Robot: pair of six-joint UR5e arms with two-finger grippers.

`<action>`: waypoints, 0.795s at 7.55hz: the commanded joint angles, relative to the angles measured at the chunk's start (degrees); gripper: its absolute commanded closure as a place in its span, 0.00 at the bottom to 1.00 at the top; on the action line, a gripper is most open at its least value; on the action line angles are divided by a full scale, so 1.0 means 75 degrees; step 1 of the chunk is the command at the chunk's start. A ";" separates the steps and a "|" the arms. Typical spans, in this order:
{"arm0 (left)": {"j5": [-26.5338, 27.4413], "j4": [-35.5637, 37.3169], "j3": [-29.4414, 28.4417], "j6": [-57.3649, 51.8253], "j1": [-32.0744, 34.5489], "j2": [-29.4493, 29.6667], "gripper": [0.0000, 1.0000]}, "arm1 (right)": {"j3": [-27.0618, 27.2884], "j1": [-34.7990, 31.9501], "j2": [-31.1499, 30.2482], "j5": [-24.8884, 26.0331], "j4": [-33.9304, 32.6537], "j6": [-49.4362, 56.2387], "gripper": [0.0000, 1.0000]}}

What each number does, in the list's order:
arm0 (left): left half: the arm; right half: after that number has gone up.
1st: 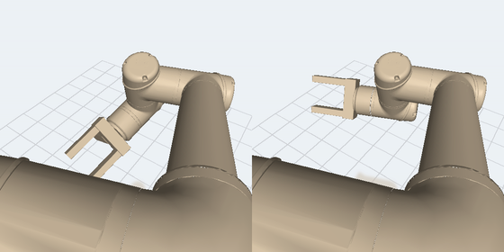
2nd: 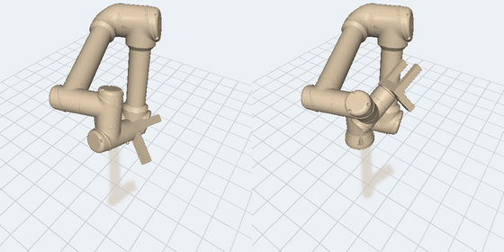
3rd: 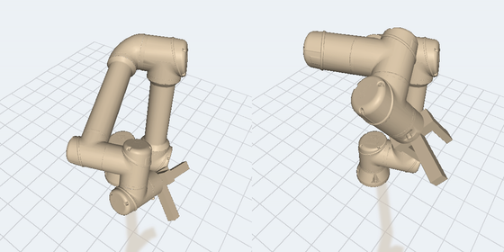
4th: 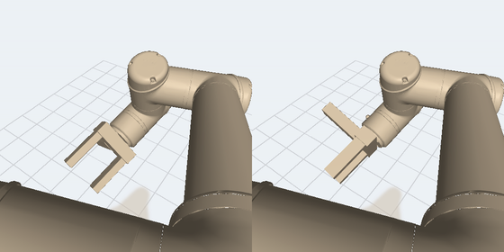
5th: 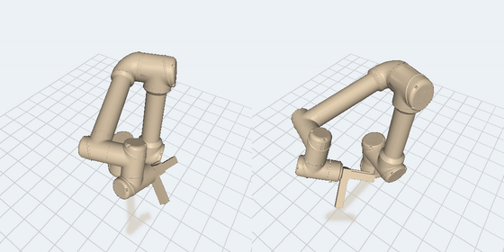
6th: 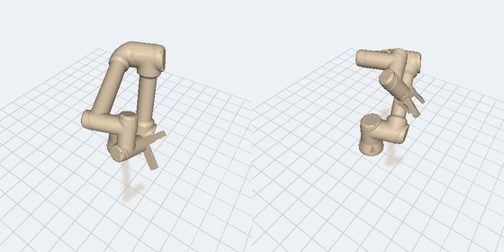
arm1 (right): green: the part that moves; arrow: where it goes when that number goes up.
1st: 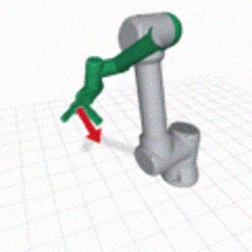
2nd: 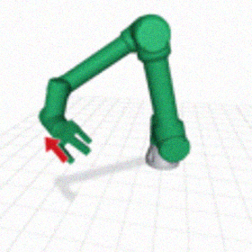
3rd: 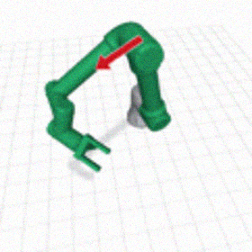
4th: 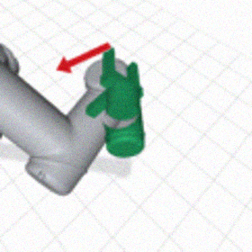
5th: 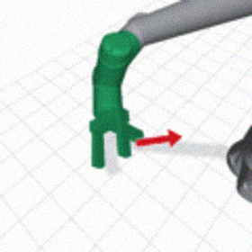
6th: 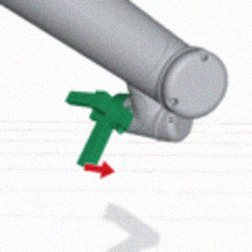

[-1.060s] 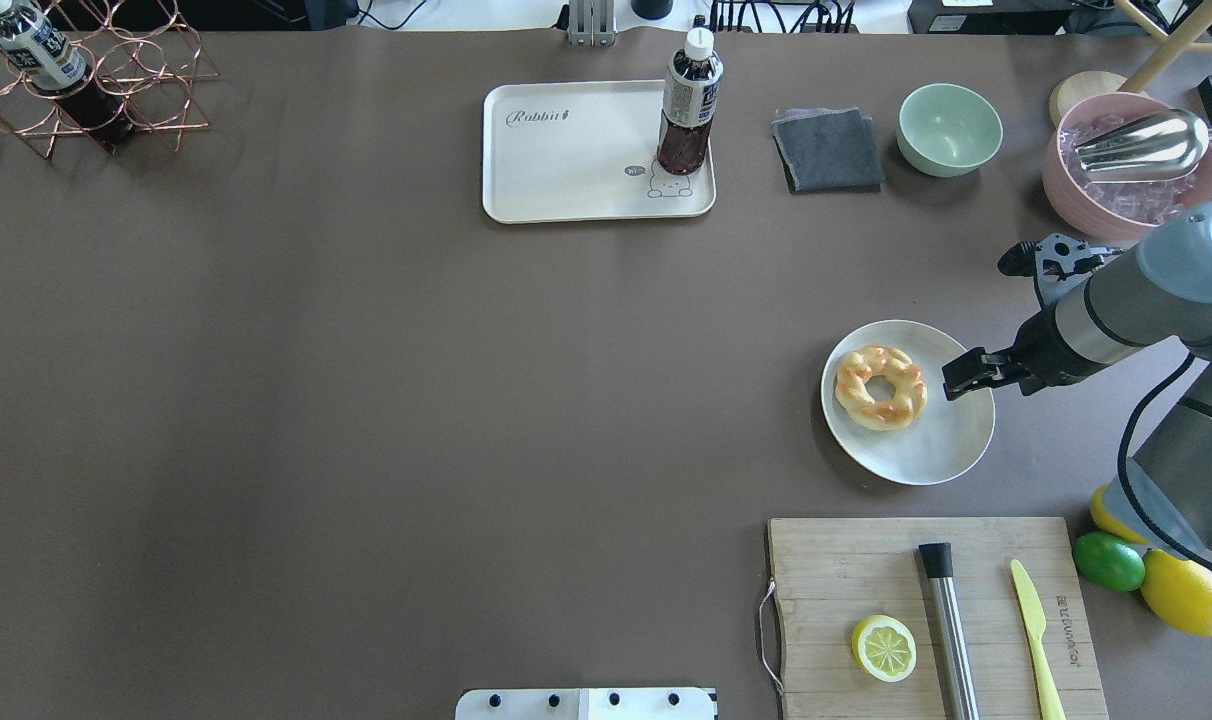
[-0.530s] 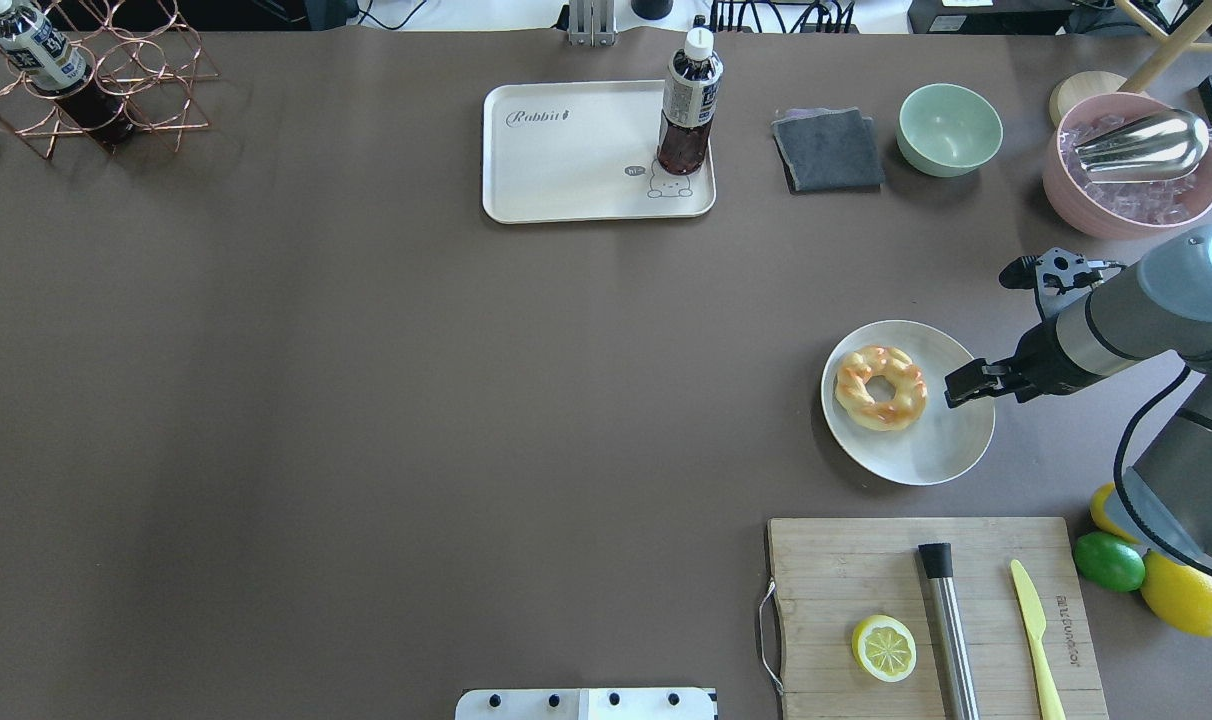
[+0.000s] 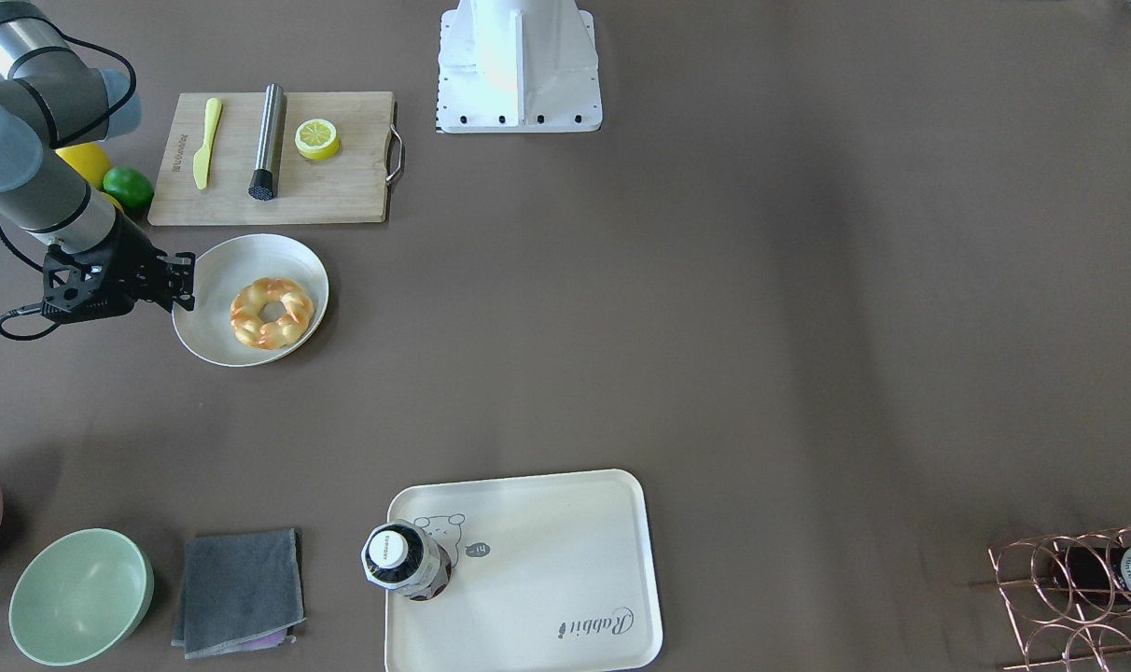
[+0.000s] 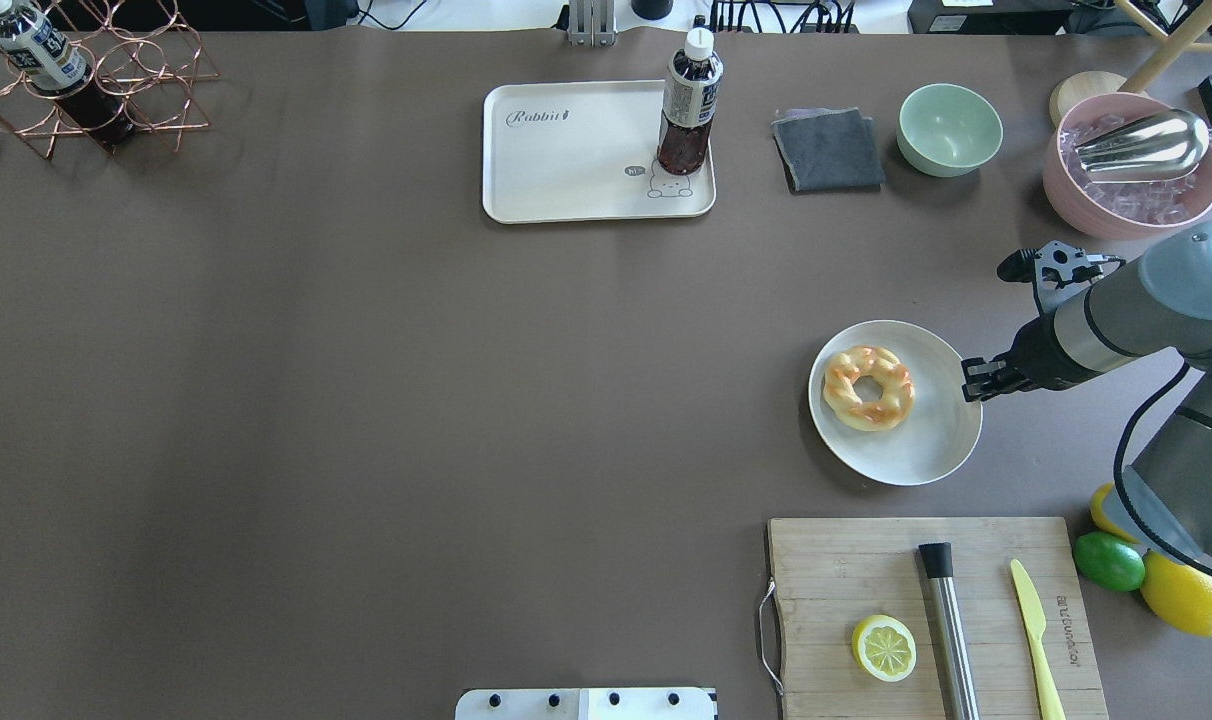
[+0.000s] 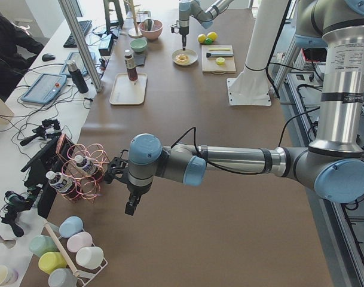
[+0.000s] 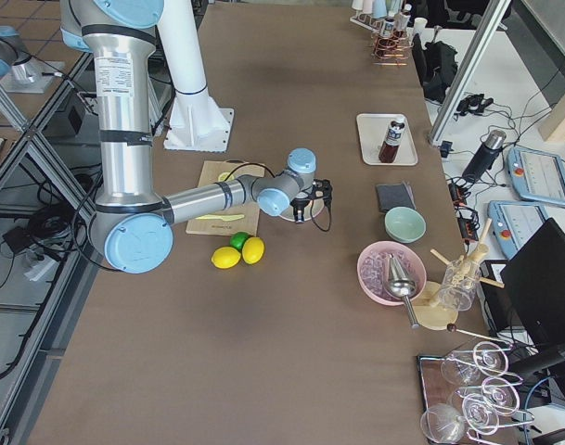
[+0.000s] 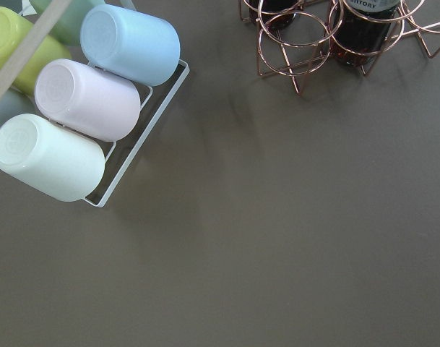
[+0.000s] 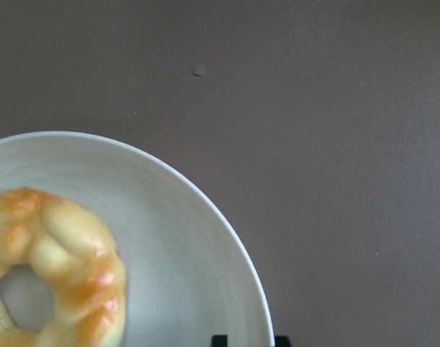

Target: Place donut on tray

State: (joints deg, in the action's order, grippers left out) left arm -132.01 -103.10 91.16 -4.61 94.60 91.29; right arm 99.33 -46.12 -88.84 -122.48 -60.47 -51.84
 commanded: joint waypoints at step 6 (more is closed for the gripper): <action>-0.0583 0.0000 -0.0026 -0.0030 0.0019 -0.0066 0.02 | 0.0302 -0.1021 0.0955 -0.1784 -0.0081 -0.0820 1.00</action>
State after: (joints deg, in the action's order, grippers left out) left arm -133.09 -103.01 91.17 -4.77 94.64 91.04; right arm 101.11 -51.24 -84.59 -131.91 -60.70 -55.91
